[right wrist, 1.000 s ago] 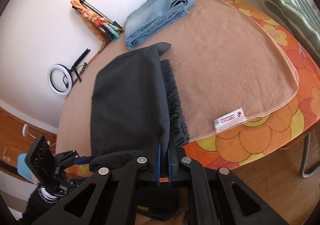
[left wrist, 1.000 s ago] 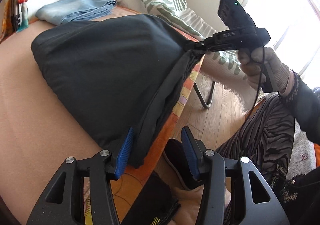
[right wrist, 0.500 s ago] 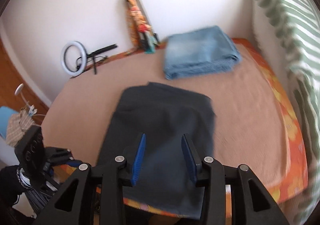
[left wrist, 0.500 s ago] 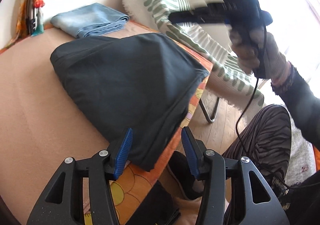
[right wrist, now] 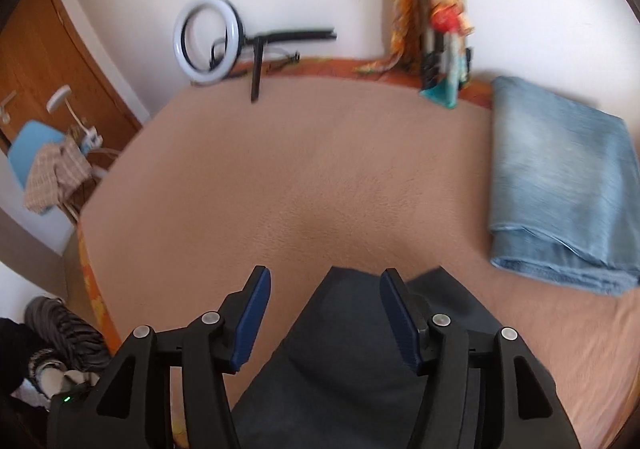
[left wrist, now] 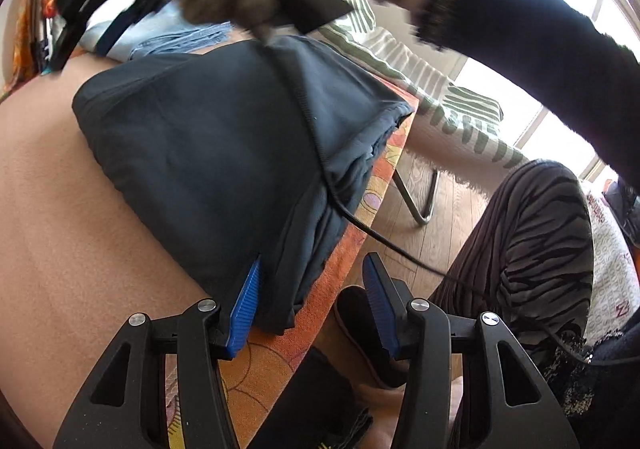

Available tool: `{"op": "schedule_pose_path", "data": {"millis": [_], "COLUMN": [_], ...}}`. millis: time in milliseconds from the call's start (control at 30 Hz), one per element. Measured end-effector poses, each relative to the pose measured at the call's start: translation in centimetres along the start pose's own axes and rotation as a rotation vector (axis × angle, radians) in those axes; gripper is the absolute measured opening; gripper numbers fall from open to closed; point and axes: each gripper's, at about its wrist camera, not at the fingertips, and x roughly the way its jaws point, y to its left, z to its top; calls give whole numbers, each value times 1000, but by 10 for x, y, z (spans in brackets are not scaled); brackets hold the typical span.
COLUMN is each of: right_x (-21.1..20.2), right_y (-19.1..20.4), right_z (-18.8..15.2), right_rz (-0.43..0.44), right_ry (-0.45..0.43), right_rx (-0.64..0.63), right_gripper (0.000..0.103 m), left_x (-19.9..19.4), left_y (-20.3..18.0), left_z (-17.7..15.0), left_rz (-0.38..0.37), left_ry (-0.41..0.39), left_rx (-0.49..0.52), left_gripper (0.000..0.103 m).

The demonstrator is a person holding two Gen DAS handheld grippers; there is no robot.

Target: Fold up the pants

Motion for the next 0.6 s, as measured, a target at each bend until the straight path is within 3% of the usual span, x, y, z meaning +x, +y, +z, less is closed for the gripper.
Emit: {"op": "schedule_pose_path", "data": {"millis": [167,233,267,333,367,533,600], "right_x": [45,53,54,52,51,47,51], "right_y": [0,0,0,3,5,17,15], "right_z": [6,4,2,1,1,11,16], "right_rz": [-63,-65,-63,-72,-82,-161,-138], "right_ry": [136,178,189,176,165,100,101], "right_rx": [-64,-76,-81,-96,-105,-124,-89], "right_gripper": [58,44,27,15,3,1,1], "left_x": [1,1,2,2,3,6,8], "left_y": [-5,-5,-5,-9,-12,-15,-17], "left_z": [-2,-2,-3,-4,-4,-5,-5], "left_rz": [12,1,5,5,12,-21,-19], "left_ry": [11,10,7,6,8,16,18], "left_rx": [42,42,44,63,71,66,74], "left_gripper": [48,48,49,52,52,52,52]}}
